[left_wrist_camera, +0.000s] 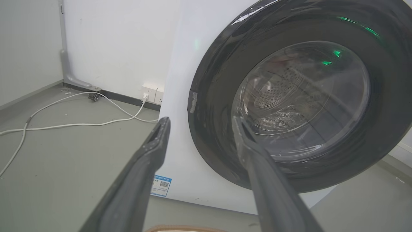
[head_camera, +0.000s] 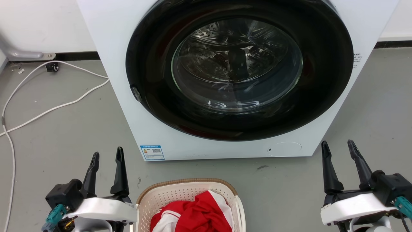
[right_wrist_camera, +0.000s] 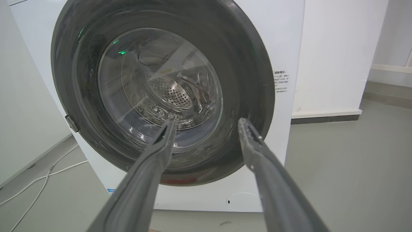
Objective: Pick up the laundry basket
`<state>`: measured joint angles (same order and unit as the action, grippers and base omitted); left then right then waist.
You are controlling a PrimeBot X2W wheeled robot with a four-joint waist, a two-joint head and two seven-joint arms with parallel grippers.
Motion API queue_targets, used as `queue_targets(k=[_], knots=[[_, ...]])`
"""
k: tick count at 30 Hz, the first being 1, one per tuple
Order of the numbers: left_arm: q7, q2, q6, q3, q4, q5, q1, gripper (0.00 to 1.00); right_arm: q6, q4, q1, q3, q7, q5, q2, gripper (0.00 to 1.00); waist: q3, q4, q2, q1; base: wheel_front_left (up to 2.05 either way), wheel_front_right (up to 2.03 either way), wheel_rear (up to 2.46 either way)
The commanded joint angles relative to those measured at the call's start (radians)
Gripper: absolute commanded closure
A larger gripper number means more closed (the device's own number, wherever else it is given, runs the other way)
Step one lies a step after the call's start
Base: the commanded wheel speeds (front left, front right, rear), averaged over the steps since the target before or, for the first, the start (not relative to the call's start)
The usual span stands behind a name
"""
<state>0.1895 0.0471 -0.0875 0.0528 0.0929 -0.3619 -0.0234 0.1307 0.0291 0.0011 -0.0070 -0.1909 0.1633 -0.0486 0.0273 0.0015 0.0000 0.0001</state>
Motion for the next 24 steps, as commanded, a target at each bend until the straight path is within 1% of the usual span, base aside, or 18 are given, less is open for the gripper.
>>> queue_targets(k=[1, 14, 24], knots=[[0.012, 0.004, 0.002, 0.000, -0.011, 0.029, 0.007, 0.00, 0.000, -0.015, 0.007, -0.001, -0.011, -0.031, -0.003, 0.00, 0.001, 0.000, 0.0000, 0.0000, 0.00, 0.00, 0.00], [0.038, 0.004, 0.013, 0.005, -0.014, 0.125, 0.016, 0.00, 0.000, -0.029, 0.017, -0.001, -0.036, -0.126, -0.003, 0.00, 0.002, -0.002, 0.0000, 0.0000, 0.00, 0.00, 0.00], [0.056, 0.004, 0.016, 0.005, -0.018, 0.201, 0.025, 0.00, 0.000, -0.031, 0.026, -0.011, -0.056, -0.178, -0.003, 0.00, 0.000, -0.002, 0.0000, -0.0001, 0.00, 0.00, 0.00]])
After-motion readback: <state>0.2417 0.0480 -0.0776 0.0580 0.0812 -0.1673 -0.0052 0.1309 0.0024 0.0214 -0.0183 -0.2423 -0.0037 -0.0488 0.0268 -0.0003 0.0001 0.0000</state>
